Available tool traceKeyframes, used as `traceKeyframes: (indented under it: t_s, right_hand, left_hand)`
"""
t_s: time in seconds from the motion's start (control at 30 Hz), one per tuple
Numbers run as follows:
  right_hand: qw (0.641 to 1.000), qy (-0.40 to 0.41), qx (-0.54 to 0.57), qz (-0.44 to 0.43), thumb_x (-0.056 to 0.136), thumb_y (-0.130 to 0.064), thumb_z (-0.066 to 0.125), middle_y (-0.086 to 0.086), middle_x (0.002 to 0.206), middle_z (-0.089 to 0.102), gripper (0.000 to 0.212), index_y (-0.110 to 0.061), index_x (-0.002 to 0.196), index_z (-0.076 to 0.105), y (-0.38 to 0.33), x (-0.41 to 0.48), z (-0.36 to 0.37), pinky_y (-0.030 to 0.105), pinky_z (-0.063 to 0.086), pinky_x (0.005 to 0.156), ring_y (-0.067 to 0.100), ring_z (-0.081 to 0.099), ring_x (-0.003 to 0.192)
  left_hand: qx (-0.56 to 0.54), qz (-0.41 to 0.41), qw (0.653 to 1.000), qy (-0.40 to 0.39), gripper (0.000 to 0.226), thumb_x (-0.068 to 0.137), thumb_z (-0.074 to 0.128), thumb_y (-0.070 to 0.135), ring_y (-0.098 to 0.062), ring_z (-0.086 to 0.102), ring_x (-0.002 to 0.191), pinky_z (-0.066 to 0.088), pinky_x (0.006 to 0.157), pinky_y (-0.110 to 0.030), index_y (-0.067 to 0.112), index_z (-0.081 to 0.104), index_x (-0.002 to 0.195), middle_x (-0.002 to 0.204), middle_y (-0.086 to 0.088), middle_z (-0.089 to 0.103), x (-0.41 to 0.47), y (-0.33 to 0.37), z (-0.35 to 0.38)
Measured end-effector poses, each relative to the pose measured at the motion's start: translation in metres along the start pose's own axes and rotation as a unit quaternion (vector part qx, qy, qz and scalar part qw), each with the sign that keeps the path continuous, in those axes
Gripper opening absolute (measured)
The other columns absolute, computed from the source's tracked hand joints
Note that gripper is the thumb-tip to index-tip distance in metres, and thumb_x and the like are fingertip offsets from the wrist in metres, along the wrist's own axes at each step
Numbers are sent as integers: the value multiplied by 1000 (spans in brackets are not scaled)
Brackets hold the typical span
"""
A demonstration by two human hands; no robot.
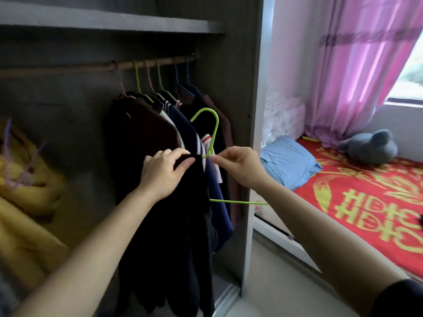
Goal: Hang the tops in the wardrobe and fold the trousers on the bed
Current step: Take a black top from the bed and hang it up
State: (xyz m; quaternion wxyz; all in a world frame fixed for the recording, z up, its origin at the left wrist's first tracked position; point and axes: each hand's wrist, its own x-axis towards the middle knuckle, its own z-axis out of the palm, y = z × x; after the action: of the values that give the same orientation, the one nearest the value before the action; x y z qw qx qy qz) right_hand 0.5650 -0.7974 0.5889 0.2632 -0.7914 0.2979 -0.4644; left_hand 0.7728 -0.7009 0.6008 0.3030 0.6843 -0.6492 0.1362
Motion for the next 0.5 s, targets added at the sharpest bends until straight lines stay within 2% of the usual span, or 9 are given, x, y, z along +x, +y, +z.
traceKeyframes:
  t_s: [0.07, 0.1, 0.2, 0.27, 0.33, 0.37, 0.4, 0.43, 0.5]
  right_hand:
    - [985, 91, -146, -17, 80, -52, 76, -11, 85, 63, 24, -29, 86, 76, 11, -24, -18, 28, 45, 74, 6, 59, 84]
    - [972, 134, -192, -7, 80, -53, 76, -10, 91, 60, 26, -30, 92, 74, 14, -37, -28, 29, 45, 75, 9, 58, 87]
    - [959, 185, -212, -39, 85, -50, 72, -18, 81, 51, 21, -29, 88, 66, 24, -73, -52, 19, 42, 59, 3, 52, 71]
    - [970, 125, -199, -70, 88, -54, 64, -17, 79, 55, 27, -28, 91, 66, 30, -91, -63, 22, 47, 59, 2, 53, 67]
    - [983, 11, -180, -32, 89, -63, 53, -10, 98, 62, 49, -24, 117, 65, 33, -99, -68, 31, 53, 77, 8, 60, 83]
    - [984, -39, -174, -9, 91, -63, 50, -5, 110, 61, 58, -21, 130, 59, 34, -101, -70, 32, 51, 86, 12, 60, 95]
    - [983, -68, -168, -1, 93, -59, 52, -2, 116, 60, 58, -19, 134, 57, 36, -103, -72, 32, 48, 92, 15, 59, 103]
    - [985, -71, -159, -14, 95, -51, 57, -1, 115, 61, 49, -16, 129, 61, 37, -106, -76, 33, 47, 93, 18, 59, 105]
    - [990, -24, -131, -55, 95, -34, 64, -3, 103, 66, 24, -14, 109, 71, 40, -117, -91, 34, 48, 86, 20, 61, 98]
  left_hand:
    - [-6, 15, 1000, -4, 30, 97, 48, 50, -22, 59, 96, 33, 83, -38, 38, 65, 119, 87, 6, 60, 0, 22, 15]
    - [-13, 7, 1000, -8, 29, 97, 48, 49, -21, 58, 97, 31, 84, -37, 39, 64, 119, 89, 6, 62, 0, 32, 20]
    - [-43, -30, 999, -9, 30, 98, 47, 50, -17, 57, 105, 30, 90, -36, 39, 64, 121, 104, 6, 68, 5, 54, 24]
    - [-71, -36, 997, 6, 29, 98, 49, 48, -16, 57, 113, 28, 94, -35, 39, 64, 121, 120, 9, 67, 9, 70, 20]
    - [-91, -25, 995, 14, 29, 98, 51, 47, -14, 53, 123, 26, 100, -37, 38, 64, 122, 131, 10, 63, 12, 91, 18]
    - [-91, -16, 996, 17, 29, 97, 51, 47, -16, 53, 125, 26, 102, -39, 38, 65, 122, 129, 7, 64, 14, 103, 18]
    - [-84, -8, 996, 22, 29, 97, 52, 48, -18, 53, 124, 27, 103, -40, 38, 65, 121, 124, 4, 67, 14, 116, 19]
    - [-75, -2, 997, 26, 29, 97, 52, 48, -20, 55, 121, 29, 102, -41, 38, 66, 120, 118, 2, 68, 14, 128, 21]
    - [-67, -5, 997, 33, 29, 97, 53, 47, -22, 55, 121, 32, 103, -42, 36, 67, 119, 113, -1, 69, 10, 150, 27]
